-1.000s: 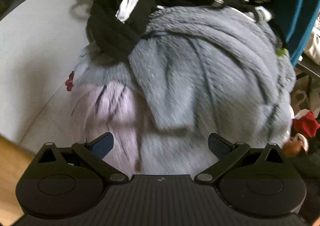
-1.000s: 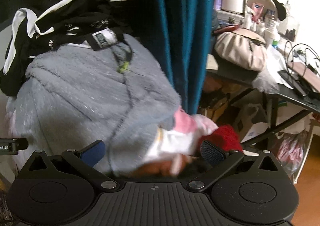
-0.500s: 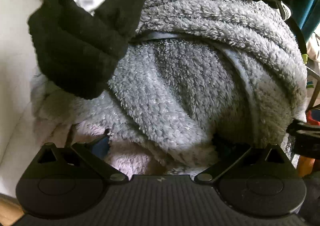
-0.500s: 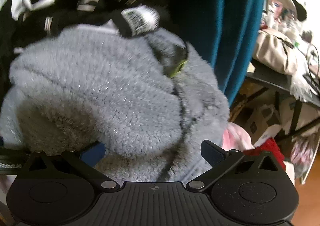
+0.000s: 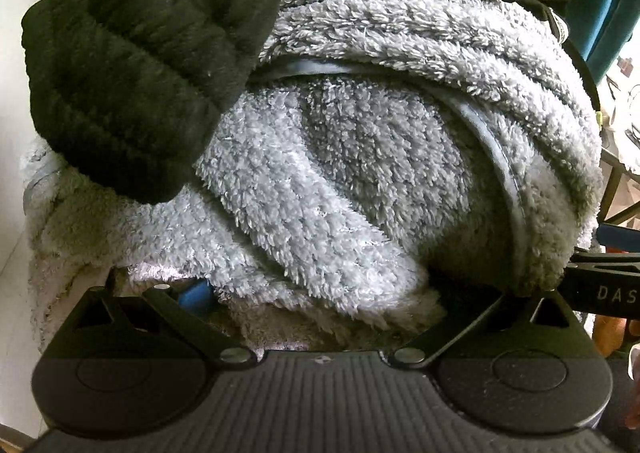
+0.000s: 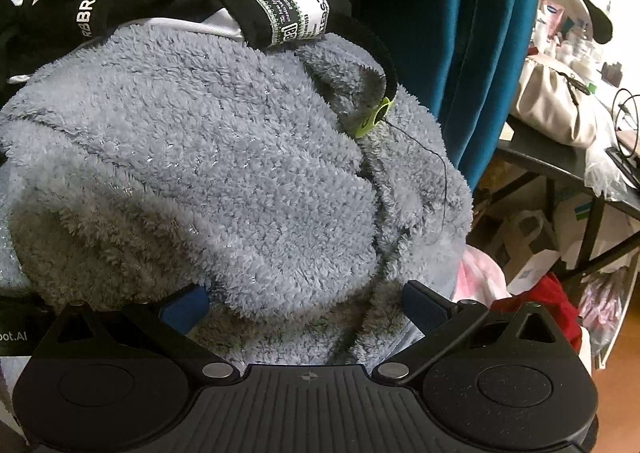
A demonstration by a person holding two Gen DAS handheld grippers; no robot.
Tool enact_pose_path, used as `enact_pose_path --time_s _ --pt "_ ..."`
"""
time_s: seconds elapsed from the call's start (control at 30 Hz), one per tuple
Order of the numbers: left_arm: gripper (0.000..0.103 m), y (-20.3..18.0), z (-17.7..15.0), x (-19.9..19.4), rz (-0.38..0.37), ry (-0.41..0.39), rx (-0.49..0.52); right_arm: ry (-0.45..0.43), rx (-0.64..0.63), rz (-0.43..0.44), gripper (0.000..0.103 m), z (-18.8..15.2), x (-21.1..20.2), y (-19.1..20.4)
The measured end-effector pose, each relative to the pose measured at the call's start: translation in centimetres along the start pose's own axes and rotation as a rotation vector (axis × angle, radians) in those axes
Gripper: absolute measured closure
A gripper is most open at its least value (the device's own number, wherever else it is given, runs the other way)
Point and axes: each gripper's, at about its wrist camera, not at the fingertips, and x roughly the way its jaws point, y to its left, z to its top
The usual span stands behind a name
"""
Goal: Fold clothes
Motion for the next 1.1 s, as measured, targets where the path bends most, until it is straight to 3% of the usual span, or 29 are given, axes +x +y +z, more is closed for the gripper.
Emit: enact_pose_path --time_s 0.43,0.53,0.8,1.1 --pt "0.000 -3.5 0.0 1.0 -0.019 0.025 0.001 0.004 0.034 -0.017 0.001 0.0 0.3 0.2" --pt "0.000 -1.2 -0.3 0.8 -0.011 0.013 0.000 -0.001 0.033 -0.020 0.001 0.0 0.4 0.2" --pt "0.000 -1.8 -0.1 1.4 -0.007 0.015 -0.001 -0.030 0.049 -0.023 0.001 -0.4 0.4 0.2" --pt "0.000 -2.7 0.9 1.9 -0.006 0.062 0.003 -0.007 0.051 -0.004 0.001 -0.2 0.3 -0.3"
